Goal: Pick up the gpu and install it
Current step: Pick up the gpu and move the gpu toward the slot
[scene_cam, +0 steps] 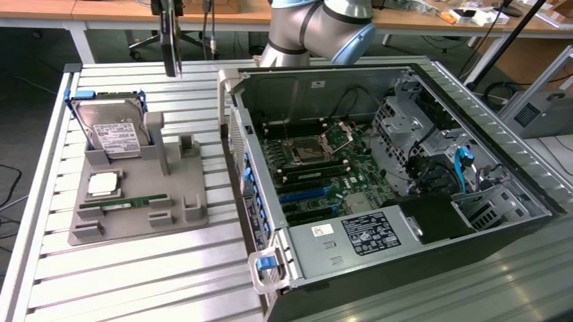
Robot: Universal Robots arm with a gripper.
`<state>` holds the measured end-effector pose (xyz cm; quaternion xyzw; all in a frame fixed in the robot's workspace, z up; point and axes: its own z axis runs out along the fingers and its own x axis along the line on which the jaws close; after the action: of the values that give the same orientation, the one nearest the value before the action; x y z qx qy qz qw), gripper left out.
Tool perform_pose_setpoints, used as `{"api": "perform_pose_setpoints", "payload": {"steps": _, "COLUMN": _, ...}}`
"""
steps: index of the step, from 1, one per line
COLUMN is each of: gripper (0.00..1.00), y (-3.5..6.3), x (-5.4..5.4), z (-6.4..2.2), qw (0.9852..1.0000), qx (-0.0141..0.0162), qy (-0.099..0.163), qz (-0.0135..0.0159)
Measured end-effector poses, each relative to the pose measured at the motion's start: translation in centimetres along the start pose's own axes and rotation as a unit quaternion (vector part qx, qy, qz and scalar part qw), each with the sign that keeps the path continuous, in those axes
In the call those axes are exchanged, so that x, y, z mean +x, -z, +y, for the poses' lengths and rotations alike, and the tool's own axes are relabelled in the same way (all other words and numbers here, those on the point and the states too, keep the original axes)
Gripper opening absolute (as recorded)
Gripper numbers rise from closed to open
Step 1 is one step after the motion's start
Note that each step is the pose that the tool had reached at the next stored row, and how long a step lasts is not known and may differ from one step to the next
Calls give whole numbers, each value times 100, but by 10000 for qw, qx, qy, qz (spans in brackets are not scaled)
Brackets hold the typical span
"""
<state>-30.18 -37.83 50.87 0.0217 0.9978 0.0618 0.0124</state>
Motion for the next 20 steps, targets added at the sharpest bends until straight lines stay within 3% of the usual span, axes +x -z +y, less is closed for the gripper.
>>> {"api": "perform_pose_setpoints", "payload": {"steps": 15, "gripper": 27, "y": 86, "x": -2, "z": 10, "qw": 10000, "qx": -75, "qy": -2, "qz": 3}}
{"api": "perform_pose_setpoints", "payload": {"steps": 20, "gripper": 27, "y": 86, "x": -2, "z": 10, "qw": 10000, "qx": -77, "qy": -2, "qz": 3}}
